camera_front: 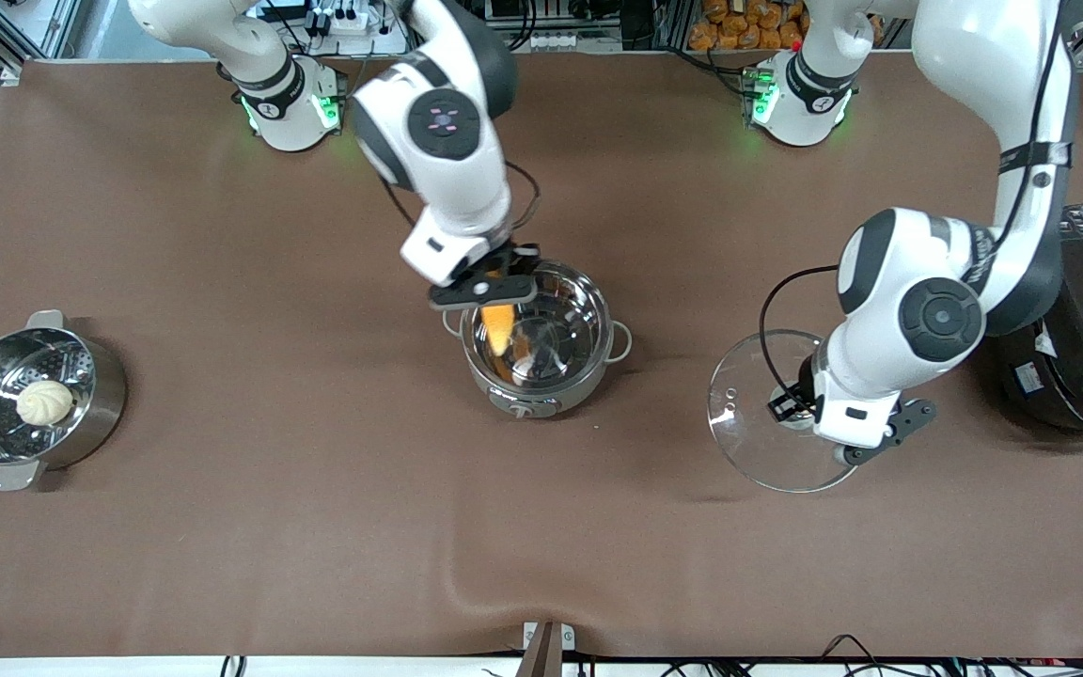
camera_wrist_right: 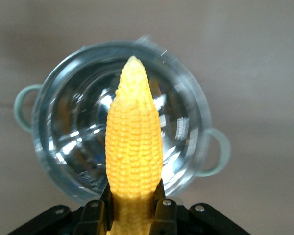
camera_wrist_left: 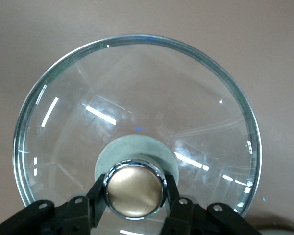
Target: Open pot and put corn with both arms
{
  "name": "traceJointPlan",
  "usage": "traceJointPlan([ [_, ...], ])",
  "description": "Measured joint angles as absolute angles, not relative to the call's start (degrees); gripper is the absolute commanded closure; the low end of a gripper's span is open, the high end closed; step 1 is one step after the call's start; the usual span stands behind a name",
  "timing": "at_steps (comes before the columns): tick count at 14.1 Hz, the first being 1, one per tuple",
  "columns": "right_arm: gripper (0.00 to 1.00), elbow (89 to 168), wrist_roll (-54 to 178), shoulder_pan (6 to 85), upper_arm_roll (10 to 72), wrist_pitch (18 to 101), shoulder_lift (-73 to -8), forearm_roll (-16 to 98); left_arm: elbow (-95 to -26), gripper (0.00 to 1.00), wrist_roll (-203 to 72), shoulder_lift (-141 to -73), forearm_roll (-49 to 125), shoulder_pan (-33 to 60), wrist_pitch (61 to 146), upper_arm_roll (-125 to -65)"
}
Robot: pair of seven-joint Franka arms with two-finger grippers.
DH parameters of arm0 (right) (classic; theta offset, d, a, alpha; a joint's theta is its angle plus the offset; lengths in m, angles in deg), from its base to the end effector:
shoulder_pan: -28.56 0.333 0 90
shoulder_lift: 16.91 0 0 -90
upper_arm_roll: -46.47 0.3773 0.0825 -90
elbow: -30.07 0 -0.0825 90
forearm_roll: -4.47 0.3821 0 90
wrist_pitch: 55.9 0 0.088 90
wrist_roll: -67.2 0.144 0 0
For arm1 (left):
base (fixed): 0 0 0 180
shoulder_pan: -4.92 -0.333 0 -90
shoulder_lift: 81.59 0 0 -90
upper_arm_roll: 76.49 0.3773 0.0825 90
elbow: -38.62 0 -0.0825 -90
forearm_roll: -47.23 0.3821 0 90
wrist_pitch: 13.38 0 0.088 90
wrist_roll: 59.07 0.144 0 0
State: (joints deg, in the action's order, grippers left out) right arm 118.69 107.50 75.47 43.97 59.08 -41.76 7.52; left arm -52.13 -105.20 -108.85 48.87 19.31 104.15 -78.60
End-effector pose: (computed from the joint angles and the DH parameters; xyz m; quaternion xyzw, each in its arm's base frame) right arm 0.4995 0.5026 0.4228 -0.9994 -0.0271 0.0003 0.0202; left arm 0.6816 -0.1955 0.3794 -0.9679 -0.2512 0.0012 0.0057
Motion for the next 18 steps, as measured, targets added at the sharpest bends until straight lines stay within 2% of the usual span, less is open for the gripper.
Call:
traceJointPlan([
  [3, 0.7, 118.6, 111.5, 77.5, 43.8, 63.1, -46.3, 7.4, -61.4, 1.0, -105.2, -108.9, 51.1, 19.0, 116.2, -78.6],
  [4, 0.66, 118.6, 112.1, 77.4, 43.5, 64.3, -47.5, 7.4, -63.7, 1.0, -105.2, -109.1, 51.5, 18.8, 118.9, -78.6],
  [6, 0.64, 118.2, 112.8, 77.3, 42.9, 65.9, -49.5, 7.4, -66.6, 1.0, -105.2, -110.3, 53.4, 18.5, 121.3, -78.6],
  [7, 0.63, 118.0, 112.9, 77.3, 42.8, 66.1, -50.0, 7.4, -67.0, 0.69, -105.2, -111.3, 54.3, 18.4, 121.8, -78.6],
  [8, 0.62, 117.7, 113.0, 77.2, 42.6, 66.2, -50.2, 7.4, -67.0, 0.07, -105.2, -112.2, 54.8, 18.3, 122.1, -78.7],
  [9, 0.58, 117.3, 113.1, 77.0, 42.5, 66.2, -50.2, 7.4, -67.0, 0.0, -105.2, -112.6, 54.9, 18.3, 122.4, -78.7],
  [10, 0.38, 116.9, 113.2, 76.8, 42.4, 66.1, -50.2, 7.4, -66.9, 0.0, -105.1, -112.7, 55.0, 18.3, 122.5, -78.8],
  [11, 0.0, 116.6, 113.2, 76.7, 42.4, 66.1, -50.2, 7.4, -66.8, 0.0, -105.1, -112.6, 55.0, 18.4, 122.5, -78.9],
  [15, 0.0, 116.1, 113.5, 76.7, 42.4, 66.1, -50.2, 7.4, -66.1, 0.0, -105.1, -111.4, 55.0, 18.3, 122.4, -79.1],
  [18, 0.0, 114.6, 113.5, 75.9, 42.0, 64.5, -50.0, 7.5, -65.5, 0.0, -101.6, -106.3, 55.0, 18.1, 117.9, -79.0],
])
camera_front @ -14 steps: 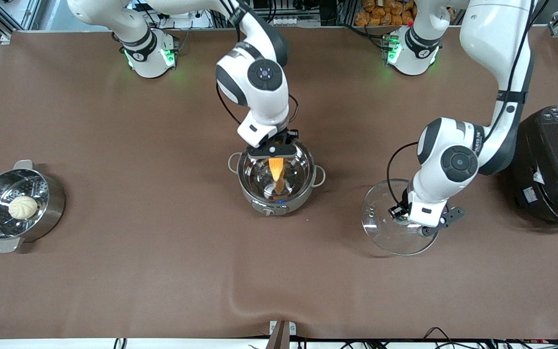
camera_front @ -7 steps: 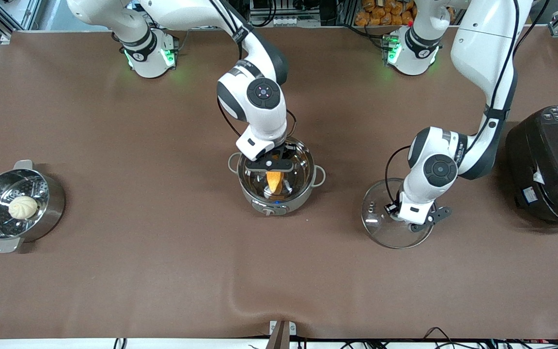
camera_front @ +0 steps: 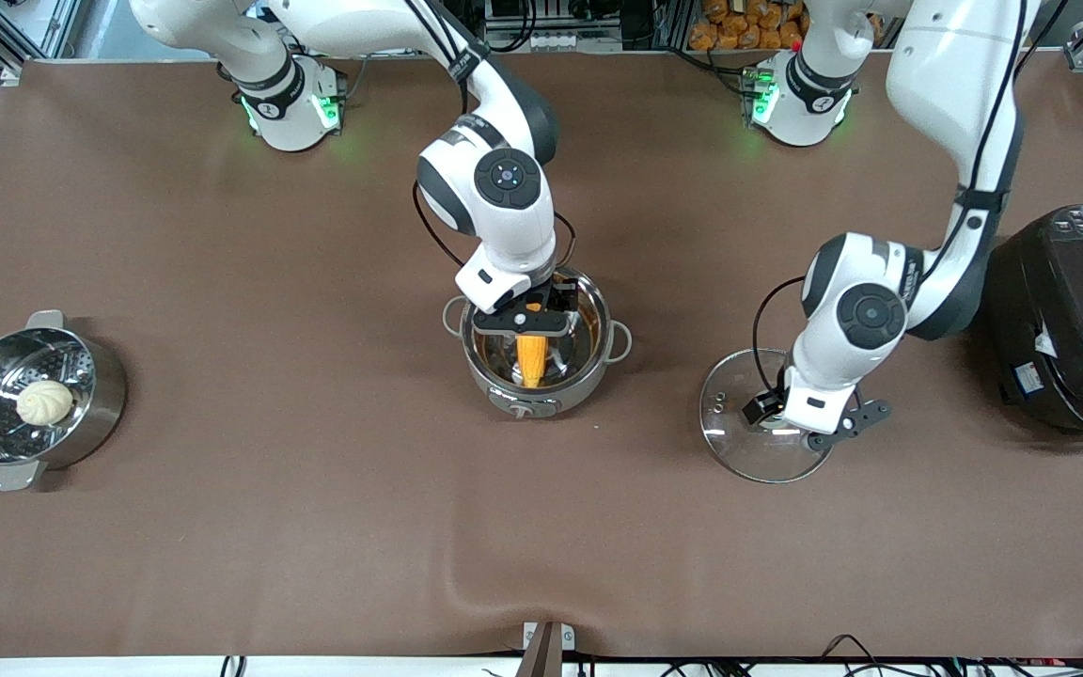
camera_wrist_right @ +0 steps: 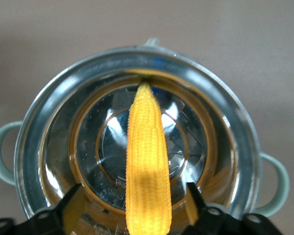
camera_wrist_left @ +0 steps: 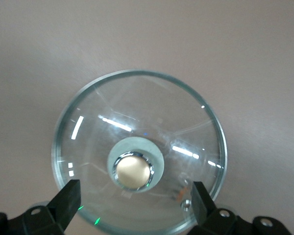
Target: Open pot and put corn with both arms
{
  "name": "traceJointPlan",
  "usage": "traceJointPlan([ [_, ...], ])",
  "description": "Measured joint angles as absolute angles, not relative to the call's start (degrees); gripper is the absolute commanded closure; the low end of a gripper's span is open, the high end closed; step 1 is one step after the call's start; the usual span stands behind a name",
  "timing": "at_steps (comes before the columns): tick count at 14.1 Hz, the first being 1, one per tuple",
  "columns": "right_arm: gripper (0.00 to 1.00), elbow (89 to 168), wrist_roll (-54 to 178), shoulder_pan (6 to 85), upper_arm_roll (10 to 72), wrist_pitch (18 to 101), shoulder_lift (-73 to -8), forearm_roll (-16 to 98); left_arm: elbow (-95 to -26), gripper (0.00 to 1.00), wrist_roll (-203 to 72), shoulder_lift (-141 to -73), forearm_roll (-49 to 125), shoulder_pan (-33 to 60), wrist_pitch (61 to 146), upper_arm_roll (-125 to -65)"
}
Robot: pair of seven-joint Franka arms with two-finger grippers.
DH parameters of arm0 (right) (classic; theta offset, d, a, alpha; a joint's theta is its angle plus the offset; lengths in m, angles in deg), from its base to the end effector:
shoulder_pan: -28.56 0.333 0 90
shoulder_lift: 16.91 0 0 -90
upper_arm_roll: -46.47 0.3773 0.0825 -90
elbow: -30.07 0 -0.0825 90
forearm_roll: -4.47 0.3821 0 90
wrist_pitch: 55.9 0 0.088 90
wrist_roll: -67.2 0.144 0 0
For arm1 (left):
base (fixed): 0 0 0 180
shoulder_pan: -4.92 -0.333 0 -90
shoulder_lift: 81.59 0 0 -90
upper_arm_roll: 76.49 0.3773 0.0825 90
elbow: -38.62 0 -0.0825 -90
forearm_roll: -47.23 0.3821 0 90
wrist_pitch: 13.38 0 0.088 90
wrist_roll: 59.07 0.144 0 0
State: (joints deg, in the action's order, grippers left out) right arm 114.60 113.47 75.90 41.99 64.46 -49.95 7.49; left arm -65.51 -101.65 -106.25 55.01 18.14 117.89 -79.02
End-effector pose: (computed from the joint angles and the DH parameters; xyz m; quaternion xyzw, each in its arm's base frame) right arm 0.5371 0.5187 0.3620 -0.9990 0.0356 -0.0167 0.0191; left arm 0.6535 -0.1745 0.3268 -0.9804 -0.1912 -0.0402 0.0266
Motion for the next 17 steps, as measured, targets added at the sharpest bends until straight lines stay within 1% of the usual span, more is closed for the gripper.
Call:
traceJointPlan([
  [3, 0.0, 112.8, 112.8, 71.1, 41.6, 55.7, -46.2, 7.5, -65.1, 0.0, -96.2, -98.9, 55.0, 17.7, 111.7, -79.0],
  [6, 0.0, 112.6, 107.4, 61.9, 41.5, 49.6, -39.7, 7.8, -64.9, 0.0, -87.4, -91.0, 55.0, 15.4, 104.1, -79.0],
  [9, 0.0, 112.6, 94.0, 52.7, 41.3, 42.0, -35.3, 8.5, -63.7, 0.0, -82.6, -84.8, 54.1, 15.0, 95.8, -79.3],
  [11, 0.0, 112.7, 84.4, 46.8, 41.2, 37.4, -33.3, 8.3, -61.4, 0.0, -80.1, -82.5, 53.8, 15.0, 89.4, -79.6],
  [13, 0.0, 112.7, 77.1, 41.1, 41.1, 35.5, -31.3, 7.7, -58.5, 0.0, -77.2, -81.4, 53.0, 15.0, 84.5, -79.6],
  [15, 0.0, 112.8, 75.0, 37.8, 41.1, 34.8, -29.3, 6.7, -55.9, 0.0, -73.9, -81.3, 50.9, 14.4, 81.2, -79.5],
  [17, 0.0, 113.4, 74.7, 36.6, 41.2, 34.6, -27.3, 6.5, -53.5, 0.0, -68.7, -81.3, 49.0, 12.3, 78.1, -79.7],
])
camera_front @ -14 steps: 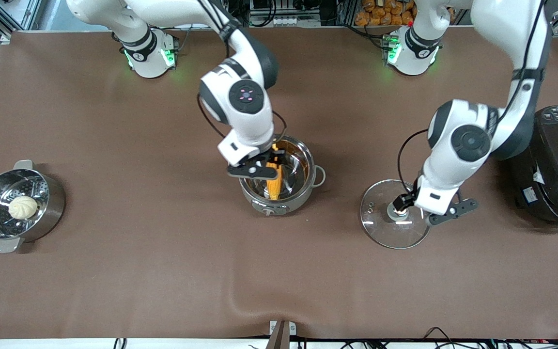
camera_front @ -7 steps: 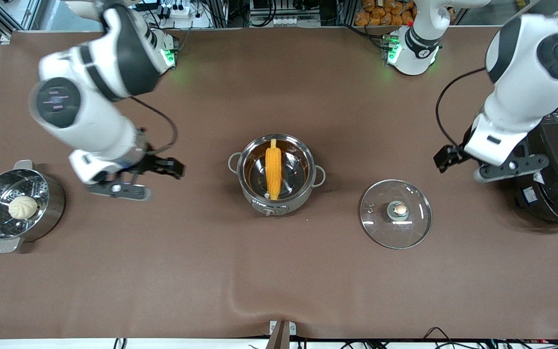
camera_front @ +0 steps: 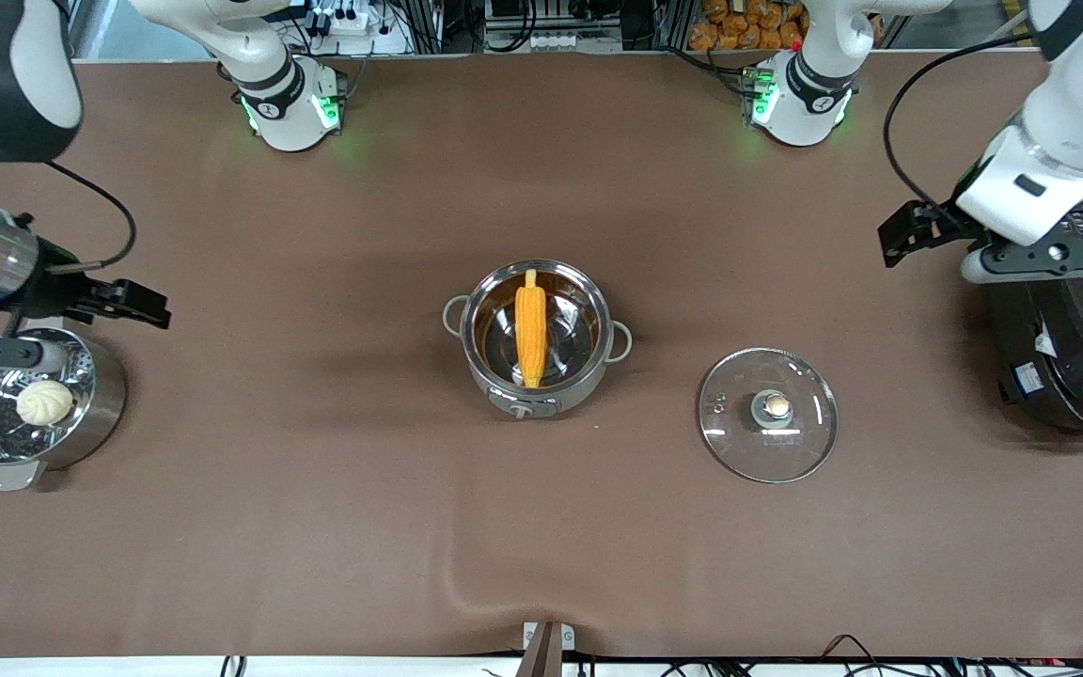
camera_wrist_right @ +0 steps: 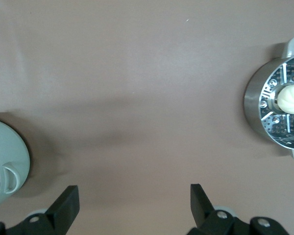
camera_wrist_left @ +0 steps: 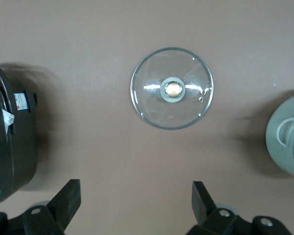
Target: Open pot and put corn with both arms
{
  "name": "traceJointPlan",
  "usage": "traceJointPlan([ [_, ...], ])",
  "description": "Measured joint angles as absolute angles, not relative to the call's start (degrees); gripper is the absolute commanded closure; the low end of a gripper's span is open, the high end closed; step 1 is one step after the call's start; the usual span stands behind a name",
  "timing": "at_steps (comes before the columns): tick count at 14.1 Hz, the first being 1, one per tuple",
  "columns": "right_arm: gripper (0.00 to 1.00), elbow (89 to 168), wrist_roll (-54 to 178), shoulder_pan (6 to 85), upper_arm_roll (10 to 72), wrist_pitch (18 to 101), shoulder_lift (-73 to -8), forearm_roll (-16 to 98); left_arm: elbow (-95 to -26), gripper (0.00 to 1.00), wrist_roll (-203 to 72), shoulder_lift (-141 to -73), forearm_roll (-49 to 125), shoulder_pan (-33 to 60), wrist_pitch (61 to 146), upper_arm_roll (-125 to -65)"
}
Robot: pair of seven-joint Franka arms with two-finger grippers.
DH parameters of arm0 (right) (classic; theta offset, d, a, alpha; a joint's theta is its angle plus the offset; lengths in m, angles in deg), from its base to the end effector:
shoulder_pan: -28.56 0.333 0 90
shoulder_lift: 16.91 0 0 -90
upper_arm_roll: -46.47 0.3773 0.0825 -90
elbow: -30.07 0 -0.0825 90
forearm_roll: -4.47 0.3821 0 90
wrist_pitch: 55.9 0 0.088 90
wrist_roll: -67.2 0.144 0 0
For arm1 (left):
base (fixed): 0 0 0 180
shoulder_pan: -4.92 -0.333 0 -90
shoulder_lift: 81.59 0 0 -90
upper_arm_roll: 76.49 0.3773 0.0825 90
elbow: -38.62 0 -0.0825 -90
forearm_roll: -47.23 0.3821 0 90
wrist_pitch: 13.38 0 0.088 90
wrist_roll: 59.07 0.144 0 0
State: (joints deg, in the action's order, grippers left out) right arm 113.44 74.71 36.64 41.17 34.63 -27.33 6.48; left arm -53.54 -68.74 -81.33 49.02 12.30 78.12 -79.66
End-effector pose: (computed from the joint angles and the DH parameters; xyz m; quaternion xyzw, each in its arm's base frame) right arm 0.6143 0.0402 0.5979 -0.9987 0.0414 0.0288 0.0066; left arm 0.5439 -0.0969 0.6359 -0.9998 0.0081 0.0007 0.0161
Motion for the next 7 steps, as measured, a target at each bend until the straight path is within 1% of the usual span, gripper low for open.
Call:
traceJointPlan([
  [4, 0.0, 115.1, 73.3, 36.6, 41.4, 33.6, -22.6, 4.1, -46.8, 0.0, -59.7, -81.3, 48.3, 8.4, 69.9, -79.6],
  [7, 0.0, 115.4, 70.9, 36.5, 41.4, 30.2, -20.8, 2.2, -44.5, 0.0, -59.3, -81.3, 48.3, 8.3, 67.4, -80.0],
])
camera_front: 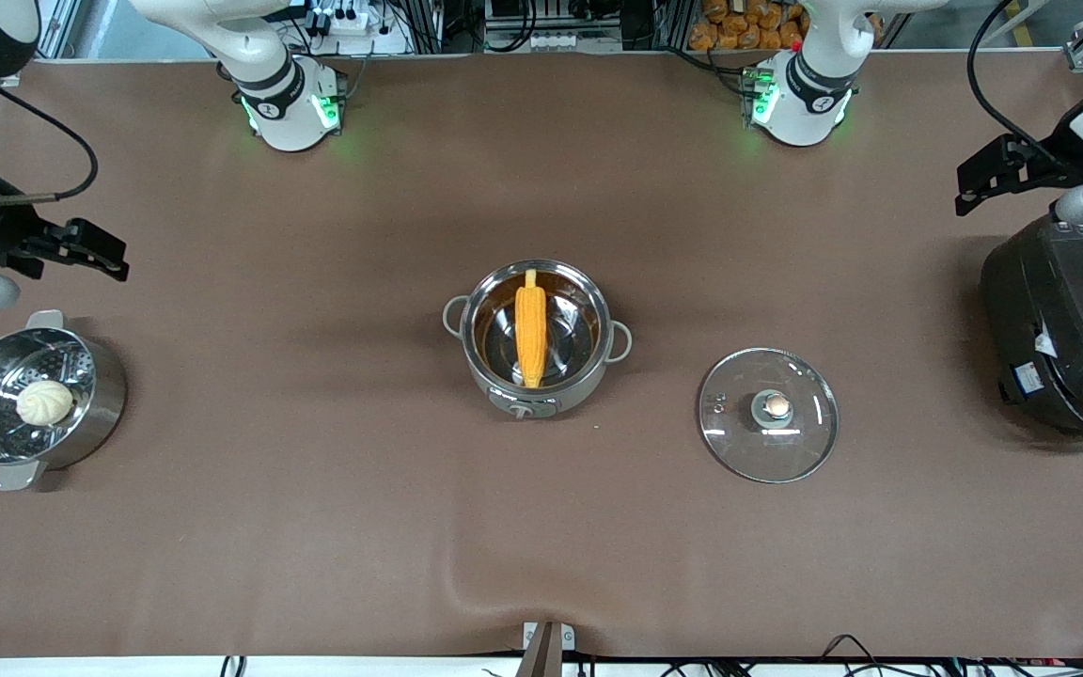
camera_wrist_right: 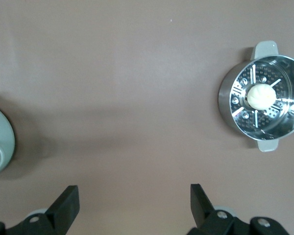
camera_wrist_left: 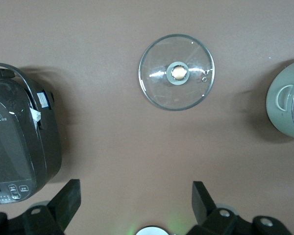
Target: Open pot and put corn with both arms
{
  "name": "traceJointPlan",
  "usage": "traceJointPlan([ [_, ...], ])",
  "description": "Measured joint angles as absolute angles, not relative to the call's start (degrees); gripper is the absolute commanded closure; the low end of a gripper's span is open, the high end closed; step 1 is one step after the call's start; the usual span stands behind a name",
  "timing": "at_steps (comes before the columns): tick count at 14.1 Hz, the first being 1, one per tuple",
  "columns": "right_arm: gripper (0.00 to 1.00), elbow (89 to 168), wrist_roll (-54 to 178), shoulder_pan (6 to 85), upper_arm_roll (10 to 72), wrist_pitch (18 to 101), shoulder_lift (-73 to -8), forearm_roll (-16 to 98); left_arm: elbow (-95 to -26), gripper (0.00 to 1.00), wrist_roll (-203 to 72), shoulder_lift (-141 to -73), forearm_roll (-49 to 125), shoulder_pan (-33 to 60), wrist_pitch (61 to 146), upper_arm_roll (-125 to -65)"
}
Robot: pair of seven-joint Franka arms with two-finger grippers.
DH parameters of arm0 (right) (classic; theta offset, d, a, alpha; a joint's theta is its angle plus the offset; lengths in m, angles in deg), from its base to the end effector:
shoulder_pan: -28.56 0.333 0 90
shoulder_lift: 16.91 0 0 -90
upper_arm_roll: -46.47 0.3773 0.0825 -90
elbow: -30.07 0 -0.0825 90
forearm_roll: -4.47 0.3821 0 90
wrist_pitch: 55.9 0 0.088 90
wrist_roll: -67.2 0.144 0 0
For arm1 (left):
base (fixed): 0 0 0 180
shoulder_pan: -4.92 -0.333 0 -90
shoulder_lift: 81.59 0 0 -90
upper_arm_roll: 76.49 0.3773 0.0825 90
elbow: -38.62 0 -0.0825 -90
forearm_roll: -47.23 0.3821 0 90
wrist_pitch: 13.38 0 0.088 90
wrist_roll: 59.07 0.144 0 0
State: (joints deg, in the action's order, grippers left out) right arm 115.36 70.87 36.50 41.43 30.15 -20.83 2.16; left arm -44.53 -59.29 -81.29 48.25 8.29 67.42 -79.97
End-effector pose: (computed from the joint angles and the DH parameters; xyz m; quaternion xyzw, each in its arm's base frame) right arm 0.5683 0.0247 0.6432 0.9993 -0.0075 -0.0261 0.0247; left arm 0.5287 -0.0608 0.6931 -0.9982 0.0565 0.0173 0.0101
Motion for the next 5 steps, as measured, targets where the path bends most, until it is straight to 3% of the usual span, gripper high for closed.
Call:
traceJointPlan([
  [5, 0.0, 115.8, 70.0, 35.5, 41.4, 31.2, -20.7, 2.1, -44.5, 0.0, -59.3, -81.4, 48.2, 8.6, 67.3, -81.0],
])
